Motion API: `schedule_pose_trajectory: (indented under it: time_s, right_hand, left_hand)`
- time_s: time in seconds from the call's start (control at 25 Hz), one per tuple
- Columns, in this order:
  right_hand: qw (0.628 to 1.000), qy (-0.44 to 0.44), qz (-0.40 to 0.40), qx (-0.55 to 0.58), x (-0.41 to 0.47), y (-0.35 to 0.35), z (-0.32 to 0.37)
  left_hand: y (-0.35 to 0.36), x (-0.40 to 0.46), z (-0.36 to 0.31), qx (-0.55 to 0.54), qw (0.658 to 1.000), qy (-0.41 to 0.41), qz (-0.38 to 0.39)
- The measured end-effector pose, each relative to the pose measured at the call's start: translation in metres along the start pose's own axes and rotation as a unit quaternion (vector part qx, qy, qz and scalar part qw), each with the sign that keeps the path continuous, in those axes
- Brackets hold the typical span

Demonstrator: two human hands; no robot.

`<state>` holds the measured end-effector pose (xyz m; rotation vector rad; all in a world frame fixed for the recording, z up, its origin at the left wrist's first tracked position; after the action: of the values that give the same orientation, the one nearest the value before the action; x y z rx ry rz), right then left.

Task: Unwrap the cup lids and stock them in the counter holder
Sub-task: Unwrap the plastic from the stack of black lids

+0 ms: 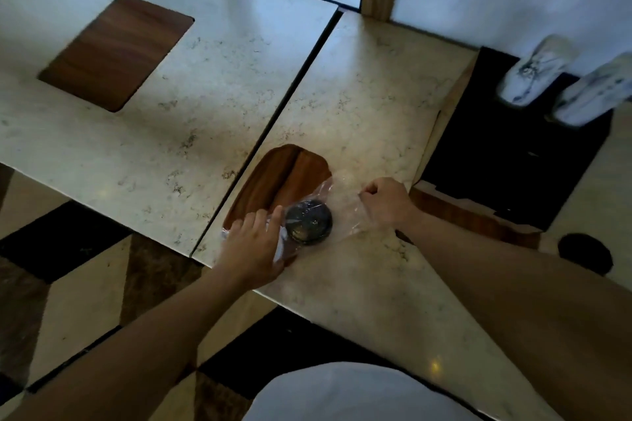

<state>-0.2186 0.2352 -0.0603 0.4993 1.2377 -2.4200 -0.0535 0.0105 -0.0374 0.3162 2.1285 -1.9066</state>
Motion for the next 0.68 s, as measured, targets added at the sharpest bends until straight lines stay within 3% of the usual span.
schedule_pose_trajectory:
  time_s: [0.36, 0.68]
  right_hand:
    - [0.980, 0.116, -0.073, 0.142, -0.090, -0.028, -0.143]
    - [0.952, 0.183, -0.128, 0.211, -0.154, -0.038, -0.216]
  left_hand:
    - [0.001, 0.029, -0.097, 0.113, 0.976, 0.183, 0.024]
    - [0.014, 0.040, -0.167, 0.156, 0.943, 0.291, 0.044]
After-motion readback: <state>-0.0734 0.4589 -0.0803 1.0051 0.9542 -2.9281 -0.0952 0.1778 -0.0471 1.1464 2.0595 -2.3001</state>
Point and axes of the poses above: each hand's wrist, its own x-axis towards the middle knuckle, its own y-axis out of the palm, z = x × y, the point moved 8 cm from there along x, towards the middle knuckle
